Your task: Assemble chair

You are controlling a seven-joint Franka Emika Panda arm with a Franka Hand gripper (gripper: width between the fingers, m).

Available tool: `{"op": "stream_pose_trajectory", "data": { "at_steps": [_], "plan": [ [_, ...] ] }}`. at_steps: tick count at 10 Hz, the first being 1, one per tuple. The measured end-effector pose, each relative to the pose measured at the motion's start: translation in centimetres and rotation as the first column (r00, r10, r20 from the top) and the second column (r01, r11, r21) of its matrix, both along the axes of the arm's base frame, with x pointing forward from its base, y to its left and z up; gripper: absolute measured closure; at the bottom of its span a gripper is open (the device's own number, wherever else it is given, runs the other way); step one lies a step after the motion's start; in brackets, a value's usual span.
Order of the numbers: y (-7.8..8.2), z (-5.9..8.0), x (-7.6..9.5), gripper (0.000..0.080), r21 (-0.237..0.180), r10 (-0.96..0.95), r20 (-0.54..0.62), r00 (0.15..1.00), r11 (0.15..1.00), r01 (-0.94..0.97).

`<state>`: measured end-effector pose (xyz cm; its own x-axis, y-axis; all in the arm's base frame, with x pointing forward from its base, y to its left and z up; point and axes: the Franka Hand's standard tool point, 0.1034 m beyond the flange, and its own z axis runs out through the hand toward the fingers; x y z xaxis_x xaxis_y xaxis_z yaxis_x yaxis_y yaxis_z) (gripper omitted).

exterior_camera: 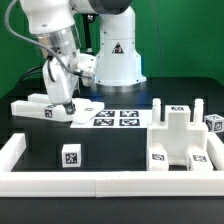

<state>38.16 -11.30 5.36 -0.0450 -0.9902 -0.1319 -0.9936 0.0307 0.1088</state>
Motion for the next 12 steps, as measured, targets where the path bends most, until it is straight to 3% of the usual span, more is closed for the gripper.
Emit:
{"op": "stream_pose_trajectory", "data": {
  "at_steps": [3,4,5,7,12],
  "plan": [
    [0.2,-0.4,-0.2,0.0151,0.004,0.024,-0.002,1.000,1.000,-0.024],
    [-0.5,-1.7,-1.8,0.0151,-0.023,-0.018,-0.001,1.000,1.000,0.018],
    [-0.9,-2.3,-3.0,0.0151,-0.027,-0.025,-0.025,0.999,0.999,0.024],
    [-2.7,-3.5,-5.2,0.0151,-0.072,-0.073,-0.038,0.997,0.995,0.070],
    [-2.3,-3.6,-5.1,0.0151,-0.072,-0.051,-0.041,0.998,0.996,0.048]
  ]
}}
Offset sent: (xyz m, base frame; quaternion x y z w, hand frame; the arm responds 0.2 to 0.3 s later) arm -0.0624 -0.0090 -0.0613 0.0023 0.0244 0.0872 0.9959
